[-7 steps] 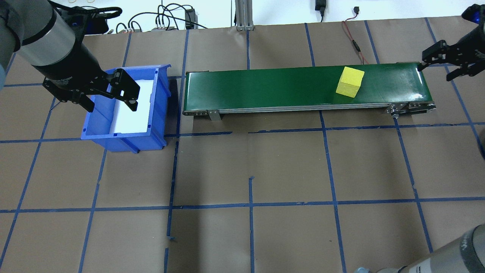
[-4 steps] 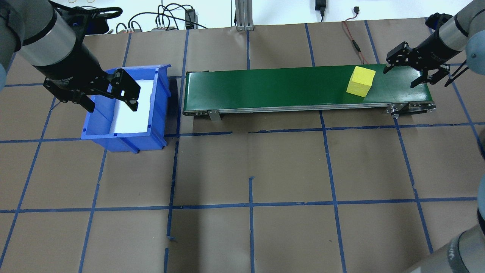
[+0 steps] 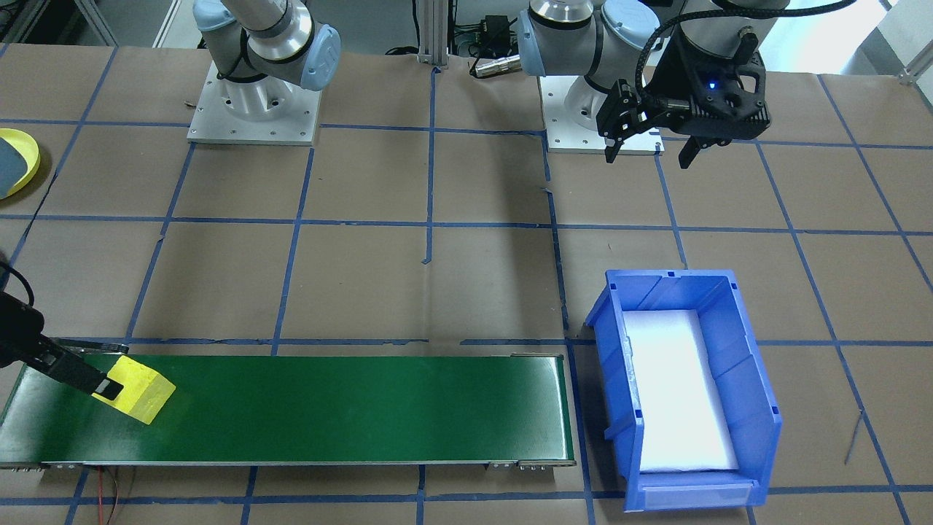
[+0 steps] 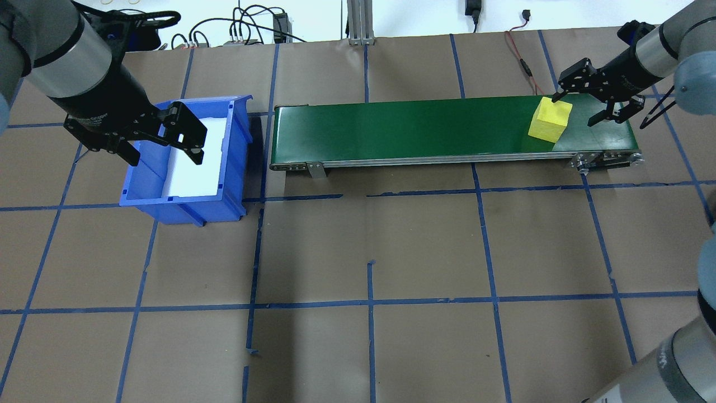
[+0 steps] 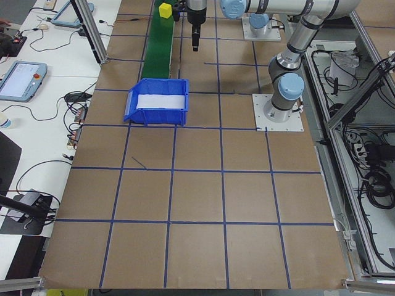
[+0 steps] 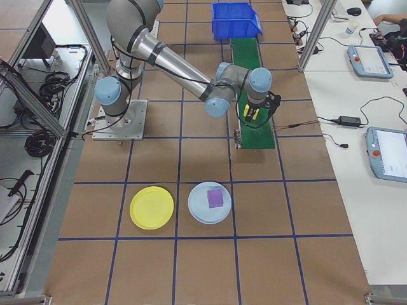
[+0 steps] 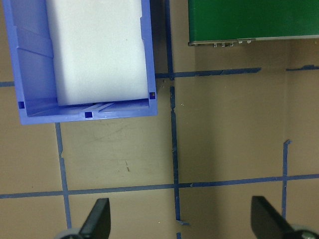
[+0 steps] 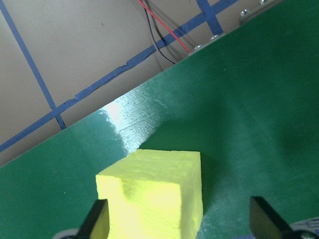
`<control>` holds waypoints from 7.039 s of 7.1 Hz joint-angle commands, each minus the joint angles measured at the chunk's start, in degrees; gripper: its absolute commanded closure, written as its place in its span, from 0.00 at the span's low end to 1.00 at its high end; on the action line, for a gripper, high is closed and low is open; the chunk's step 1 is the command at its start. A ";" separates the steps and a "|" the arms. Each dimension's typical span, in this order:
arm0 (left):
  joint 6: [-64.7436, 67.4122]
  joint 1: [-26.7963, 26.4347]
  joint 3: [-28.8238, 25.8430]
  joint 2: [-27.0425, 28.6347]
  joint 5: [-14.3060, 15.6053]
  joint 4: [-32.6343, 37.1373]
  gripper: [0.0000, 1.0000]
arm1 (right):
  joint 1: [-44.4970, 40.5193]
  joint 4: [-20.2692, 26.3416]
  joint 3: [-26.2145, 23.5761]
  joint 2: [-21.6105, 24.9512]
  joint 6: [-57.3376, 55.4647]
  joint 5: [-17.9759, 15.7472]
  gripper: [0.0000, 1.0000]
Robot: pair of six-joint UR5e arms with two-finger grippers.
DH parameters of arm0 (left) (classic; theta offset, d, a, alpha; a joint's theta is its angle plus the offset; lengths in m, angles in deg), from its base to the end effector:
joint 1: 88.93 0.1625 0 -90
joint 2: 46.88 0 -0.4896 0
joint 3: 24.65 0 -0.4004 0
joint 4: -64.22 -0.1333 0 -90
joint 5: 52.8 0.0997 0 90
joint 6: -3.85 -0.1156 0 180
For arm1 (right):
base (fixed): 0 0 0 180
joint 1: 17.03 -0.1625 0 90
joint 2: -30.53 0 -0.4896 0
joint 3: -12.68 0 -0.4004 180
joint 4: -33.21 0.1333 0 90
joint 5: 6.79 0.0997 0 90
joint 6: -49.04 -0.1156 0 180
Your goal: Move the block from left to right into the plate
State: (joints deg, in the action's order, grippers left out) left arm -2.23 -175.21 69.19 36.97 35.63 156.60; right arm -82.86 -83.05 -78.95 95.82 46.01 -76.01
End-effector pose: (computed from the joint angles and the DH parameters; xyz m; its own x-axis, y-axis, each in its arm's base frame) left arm -0.1072 -0.4551 0.5497 -0.9988 0.0412 0.0274 0.0411 0.9992 -0.0017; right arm -0.1124 -0.6763 0.3214 -0.8299 0.4310 -0.3542 0.4539 0.8908 0.0201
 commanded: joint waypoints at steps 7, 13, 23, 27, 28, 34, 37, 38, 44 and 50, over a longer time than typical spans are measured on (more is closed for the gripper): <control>-1.12 0.06 0.12 0.00 0.08 0.00 0.00 | 0.09 -2.13 0.49 -3.51 0.13 -8.00 0.32; -1.30 0.15 1.35 -0.09 0.17 0.00 0.00 | 20.51 13.78 -3.70 7.20 9.25 -16.38 0.51; -1.21 0.06 1.35 -0.09 0.08 -0.09 0.00 | 54.93 1.57 -17.26 8.53 33.97 -23.33 0.00; -1.21 0.06 1.35 -0.18 0.08 -0.09 0.00 | 54.84 1.74 -17.00 8.97 33.71 -22.71 0.00; -1.21 0.06 1.35 -0.18 0.08 -0.09 0.00 | 54.32 1.74 -16.56 9.23 33.88 -17.84 0.00; -1.12 0.06 1.26 -0.18 0.08 -0.09 0.00 | 41.87 6.11 -7.26 17.19 32.93 -13.13 0.00; -1.21 0.06 1.26 -0.18 0.08 -0.09 0.00 | 27.90 22.41 0.29 23.03 27.82 -13.75 0.00; -1.21 0.06 1.26 -0.18 0.08 -0.09 0.00 | 22.73 23.70 1.71 23.56 27.73 -13.31 0.00; -1.21 0.06 1.35 -0.18 0.08 -0.09 0.00 | -23.77 22.57 1.65 26.03 -2.59 -13.05 0.00; -1.21 0.06 1.26 -0.27 0.08 -0.09 0.00 | -29.01 21.00 -0.12 24.53 -13.31 -14.09 0.00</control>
State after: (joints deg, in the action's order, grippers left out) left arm -3.44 -175.15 70.46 36.71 35.71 156.51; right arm -111.87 -60.91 -78.56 120.45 32.67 -89.81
